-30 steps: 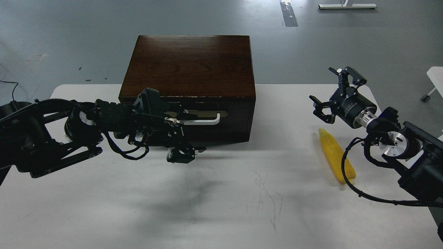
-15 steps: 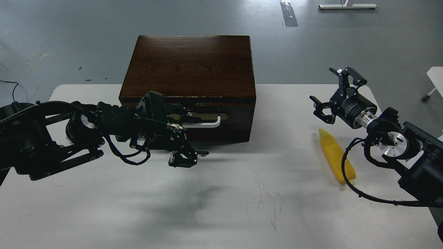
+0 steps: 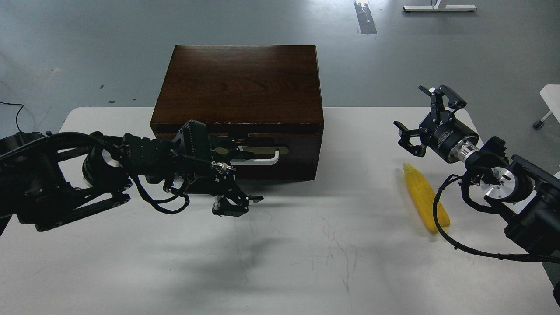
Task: Put corn in drawer with both arms
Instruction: 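Pull the drawer open toward the robot with the left gripper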
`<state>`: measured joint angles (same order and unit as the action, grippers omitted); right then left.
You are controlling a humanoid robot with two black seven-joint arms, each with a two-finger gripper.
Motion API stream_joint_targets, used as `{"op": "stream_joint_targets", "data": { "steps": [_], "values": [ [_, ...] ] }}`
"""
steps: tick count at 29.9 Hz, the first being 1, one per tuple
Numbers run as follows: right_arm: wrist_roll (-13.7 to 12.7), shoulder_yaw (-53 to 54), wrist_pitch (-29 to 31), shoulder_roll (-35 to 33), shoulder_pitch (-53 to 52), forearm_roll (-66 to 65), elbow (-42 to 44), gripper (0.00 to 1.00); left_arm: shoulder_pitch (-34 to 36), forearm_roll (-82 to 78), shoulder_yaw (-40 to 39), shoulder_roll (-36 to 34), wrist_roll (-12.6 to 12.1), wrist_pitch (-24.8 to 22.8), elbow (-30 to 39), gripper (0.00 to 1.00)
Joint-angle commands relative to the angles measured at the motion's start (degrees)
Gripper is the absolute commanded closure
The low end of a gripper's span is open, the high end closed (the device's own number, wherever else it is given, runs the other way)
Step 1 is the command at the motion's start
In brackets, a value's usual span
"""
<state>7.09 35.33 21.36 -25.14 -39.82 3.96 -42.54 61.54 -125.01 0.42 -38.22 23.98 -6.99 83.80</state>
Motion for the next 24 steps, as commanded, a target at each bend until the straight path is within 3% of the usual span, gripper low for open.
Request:
{"op": "stream_joint_targets", "data": {
  "steps": [1,24],
  "values": [
    [0.0,0.0,0.0,0.0,0.0,0.0,0.0,0.0,0.3,0.0,0.0,-0.1,0.5,0.0,0.0,0.02],
    [0.2,0.0,0.0,0.0,0.0,0.0,0.0,0.0,-0.6,0.0,0.4,-2.8,2.0,0.0,3.4,0.02]
  ]
}}
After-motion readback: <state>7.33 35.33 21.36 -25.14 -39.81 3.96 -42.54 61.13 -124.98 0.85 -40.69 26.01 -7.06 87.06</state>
